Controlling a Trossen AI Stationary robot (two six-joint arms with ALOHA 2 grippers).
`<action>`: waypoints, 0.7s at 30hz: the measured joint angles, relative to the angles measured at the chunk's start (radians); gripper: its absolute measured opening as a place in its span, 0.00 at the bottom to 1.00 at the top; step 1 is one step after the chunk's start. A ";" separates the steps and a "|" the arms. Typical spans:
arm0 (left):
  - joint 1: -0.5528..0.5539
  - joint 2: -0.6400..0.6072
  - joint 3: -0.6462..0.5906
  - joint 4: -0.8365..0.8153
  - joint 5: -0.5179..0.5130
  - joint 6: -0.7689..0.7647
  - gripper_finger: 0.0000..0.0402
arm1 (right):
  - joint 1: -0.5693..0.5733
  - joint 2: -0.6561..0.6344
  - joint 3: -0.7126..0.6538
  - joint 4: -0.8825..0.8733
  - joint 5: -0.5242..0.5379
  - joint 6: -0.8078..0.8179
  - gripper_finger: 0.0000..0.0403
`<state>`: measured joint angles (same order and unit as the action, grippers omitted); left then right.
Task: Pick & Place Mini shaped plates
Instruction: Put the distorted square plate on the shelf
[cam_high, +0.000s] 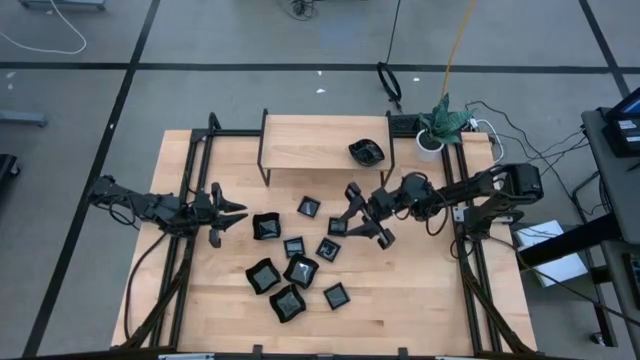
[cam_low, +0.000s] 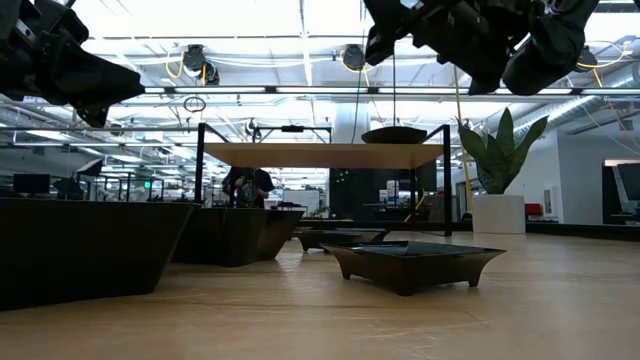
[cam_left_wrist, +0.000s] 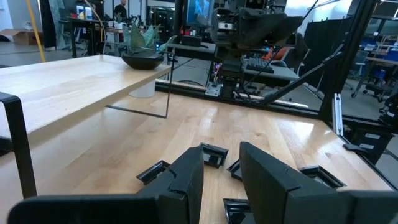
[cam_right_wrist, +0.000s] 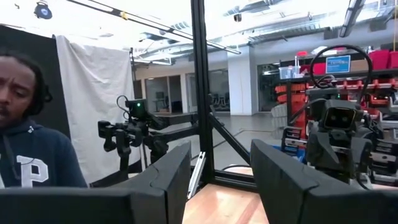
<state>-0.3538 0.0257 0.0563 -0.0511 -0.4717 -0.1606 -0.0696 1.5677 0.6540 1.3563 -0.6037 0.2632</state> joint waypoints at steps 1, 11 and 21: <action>0.000 0.000 0.000 0.000 0.000 0.000 0.26 | 0.000 0.000 0.000 -0.001 0.000 0.003 0.39; 0.000 0.000 0.000 0.000 0.000 0.000 0.26 | 0.006 0.000 0.000 -0.073 0.051 0.022 0.39; 0.000 0.000 0.000 0.000 0.000 0.000 0.26 | 0.075 -0.231 -0.110 -0.129 -0.053 -0.017 0.39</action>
<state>-0.3542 0.0261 0.0563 -0.0509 -0.4717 -0.1604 0.0051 1.3369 0.5442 1.2268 -0.6565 0.2464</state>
